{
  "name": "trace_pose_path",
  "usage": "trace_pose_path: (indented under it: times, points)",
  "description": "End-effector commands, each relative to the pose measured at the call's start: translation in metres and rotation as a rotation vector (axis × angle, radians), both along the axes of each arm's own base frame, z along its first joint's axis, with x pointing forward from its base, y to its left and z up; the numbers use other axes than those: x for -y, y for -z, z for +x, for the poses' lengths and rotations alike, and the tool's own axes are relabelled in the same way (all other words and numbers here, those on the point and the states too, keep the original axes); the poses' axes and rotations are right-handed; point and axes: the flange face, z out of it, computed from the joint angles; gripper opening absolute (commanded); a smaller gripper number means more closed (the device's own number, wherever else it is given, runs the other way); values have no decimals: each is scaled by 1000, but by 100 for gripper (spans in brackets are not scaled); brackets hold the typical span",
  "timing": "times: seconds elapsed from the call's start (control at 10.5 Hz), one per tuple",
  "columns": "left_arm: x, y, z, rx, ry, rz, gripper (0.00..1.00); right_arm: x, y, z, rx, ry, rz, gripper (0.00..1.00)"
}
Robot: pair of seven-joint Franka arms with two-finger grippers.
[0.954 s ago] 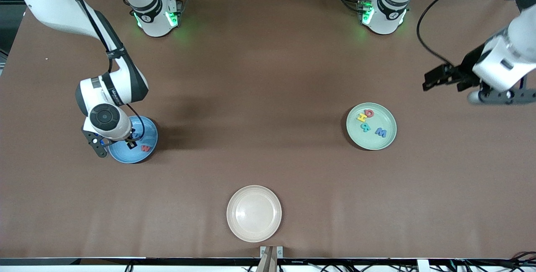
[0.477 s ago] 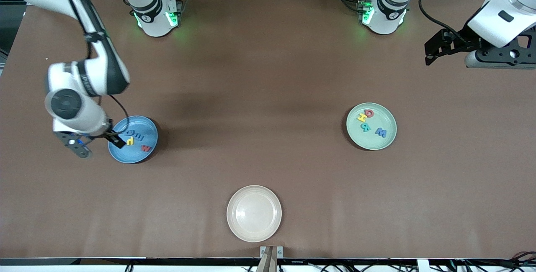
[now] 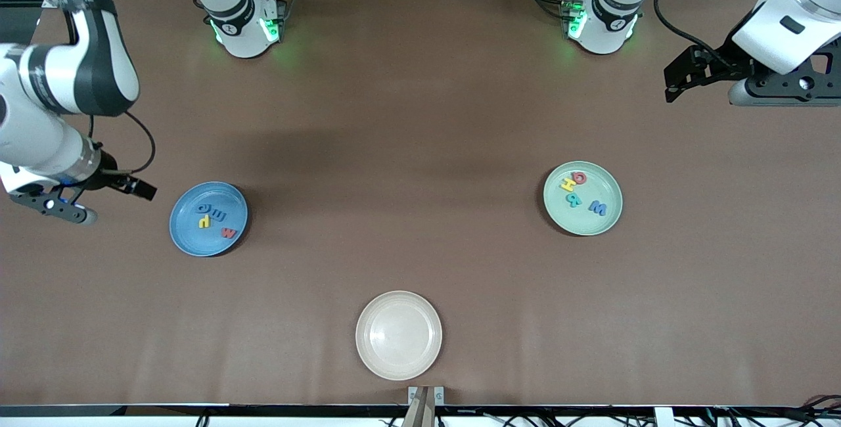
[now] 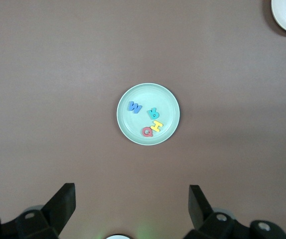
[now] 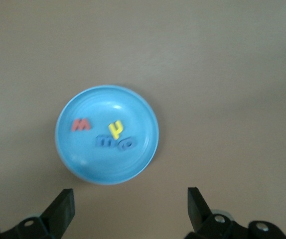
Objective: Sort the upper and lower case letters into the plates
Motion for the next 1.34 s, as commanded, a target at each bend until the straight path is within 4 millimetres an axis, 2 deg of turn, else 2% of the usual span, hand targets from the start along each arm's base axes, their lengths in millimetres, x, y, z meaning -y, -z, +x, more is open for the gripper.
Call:
trace_pose_path:
  times: [0.0,0.1,0.38,0.48,0.67,0.76,0.86,1.05,1.14,1.24]
  points:
    - [-1,-13,-4,22,-18,26,100,10,-52,-12,11,-138,54,100]
    - [0,-14,-4,24,-23,23,100,13,-75,-9,31,-191,53,100]
    - [-3,-14,-3,25,-27,24,100,19,-171,6,191,-286,20,100]
    - [-4,-15,-3,27,-28,29,100,15,-201,6,227,-287,47,100]
    - [-10,-15,-1,25,-37,27,100,8,-252,-7,251,-297,104,100]
    - [-15,-14,0,25,-39,28,100,6,-262,-12,240,-303,108,100]
    - [-31,-17,3,28,-61,23,100,1,-268,-16,231,-320,111,100]
    - [-49,-17,6,27,-52,24,100,-7,-258,-27,124,-337,130,100]
    - [-76,-19,8,32,-34,12,100,-6,-258,-27,121,-339,130,100]
    - [-90,-18,10,34,15,-2,100,-5,-256,-28,116,-337,121,100]
